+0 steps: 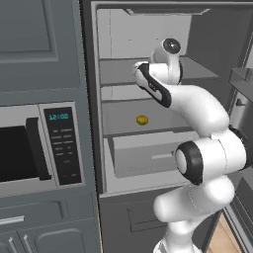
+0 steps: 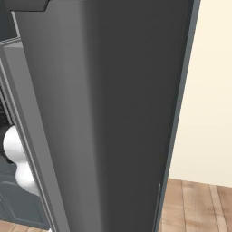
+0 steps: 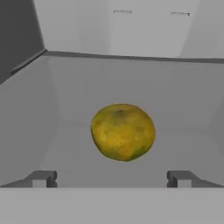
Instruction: Place the condiment bottle and mustard from the counter to the top shelf of the fridge. If the existing items in the fridge are on the top shelf, move them to other shelves.
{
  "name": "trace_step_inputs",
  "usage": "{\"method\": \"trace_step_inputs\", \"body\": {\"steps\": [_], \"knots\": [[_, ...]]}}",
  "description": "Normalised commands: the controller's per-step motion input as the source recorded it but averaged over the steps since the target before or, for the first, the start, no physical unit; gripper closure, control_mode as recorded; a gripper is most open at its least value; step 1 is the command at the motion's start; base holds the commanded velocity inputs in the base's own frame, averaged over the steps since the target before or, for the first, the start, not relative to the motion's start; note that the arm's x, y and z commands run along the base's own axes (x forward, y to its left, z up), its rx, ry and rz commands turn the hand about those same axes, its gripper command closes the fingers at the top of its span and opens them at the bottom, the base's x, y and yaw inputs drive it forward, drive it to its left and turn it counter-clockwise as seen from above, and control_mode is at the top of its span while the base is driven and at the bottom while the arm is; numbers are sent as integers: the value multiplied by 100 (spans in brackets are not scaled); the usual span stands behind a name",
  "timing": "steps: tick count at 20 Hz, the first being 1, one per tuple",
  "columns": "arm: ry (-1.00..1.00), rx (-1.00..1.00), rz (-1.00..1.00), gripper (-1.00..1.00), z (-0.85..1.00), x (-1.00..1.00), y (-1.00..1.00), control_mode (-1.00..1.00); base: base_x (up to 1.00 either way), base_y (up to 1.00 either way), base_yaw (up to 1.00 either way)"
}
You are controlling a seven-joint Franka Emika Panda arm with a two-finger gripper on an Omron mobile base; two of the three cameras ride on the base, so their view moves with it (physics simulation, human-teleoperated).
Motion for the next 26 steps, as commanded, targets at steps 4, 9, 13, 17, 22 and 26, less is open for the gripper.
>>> {"method": "trace_step_inputs", "body": {"steps": [4,9,13,17,22,26], "knots": [[-3,0,0,-100,-22,54,0,-100,0,0,0],[-8,3,0,-100,-13,43,0,-100,0,0,0],[-6,2,0,-100,-16,38,0,-100,0,0,0],[-2,0,0,100,-7,19,0,-100,0,0,0],[-5,0,0,100,9,-27,-4,-100,0,0,0],[-25,0,0,100,54,-100,-10,-100,0,0,0]]}}
